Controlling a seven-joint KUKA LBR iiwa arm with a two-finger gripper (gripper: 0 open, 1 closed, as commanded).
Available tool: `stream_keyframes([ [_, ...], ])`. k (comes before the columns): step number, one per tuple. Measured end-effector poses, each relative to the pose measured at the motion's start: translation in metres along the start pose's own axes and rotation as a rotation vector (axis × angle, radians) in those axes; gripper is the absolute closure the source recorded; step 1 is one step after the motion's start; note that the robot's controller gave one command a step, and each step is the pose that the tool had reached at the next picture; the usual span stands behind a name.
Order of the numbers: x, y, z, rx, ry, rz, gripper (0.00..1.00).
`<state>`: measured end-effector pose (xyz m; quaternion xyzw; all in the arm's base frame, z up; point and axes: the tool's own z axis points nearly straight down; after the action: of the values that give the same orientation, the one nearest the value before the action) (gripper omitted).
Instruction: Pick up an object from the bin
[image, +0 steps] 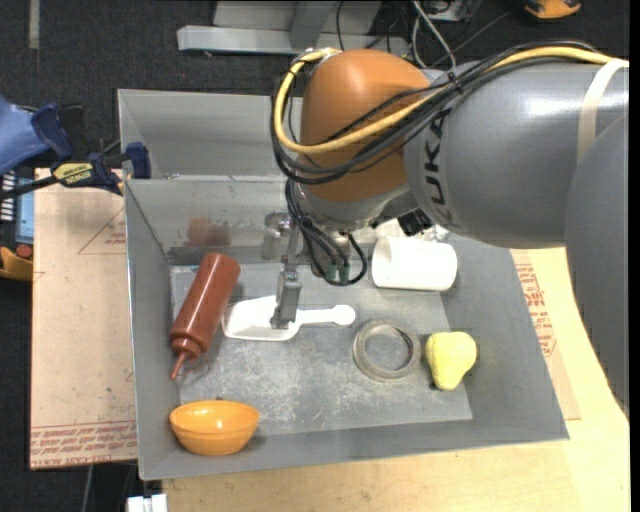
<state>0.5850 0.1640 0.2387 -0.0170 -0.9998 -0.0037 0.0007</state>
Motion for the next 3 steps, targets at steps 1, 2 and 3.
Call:
stream_keyframes([
  [1, 0.015, 0.014, 0.065, 0.0, -0.001, 0.003, 0.0],
  [2, 0.019, 0.015, 0.063, 0.0, -0.008, -0.009, 0.0],
  [3, 0.062, 0.046, 0.17, -0.002, -0.006, 0.124, 0.0],
])
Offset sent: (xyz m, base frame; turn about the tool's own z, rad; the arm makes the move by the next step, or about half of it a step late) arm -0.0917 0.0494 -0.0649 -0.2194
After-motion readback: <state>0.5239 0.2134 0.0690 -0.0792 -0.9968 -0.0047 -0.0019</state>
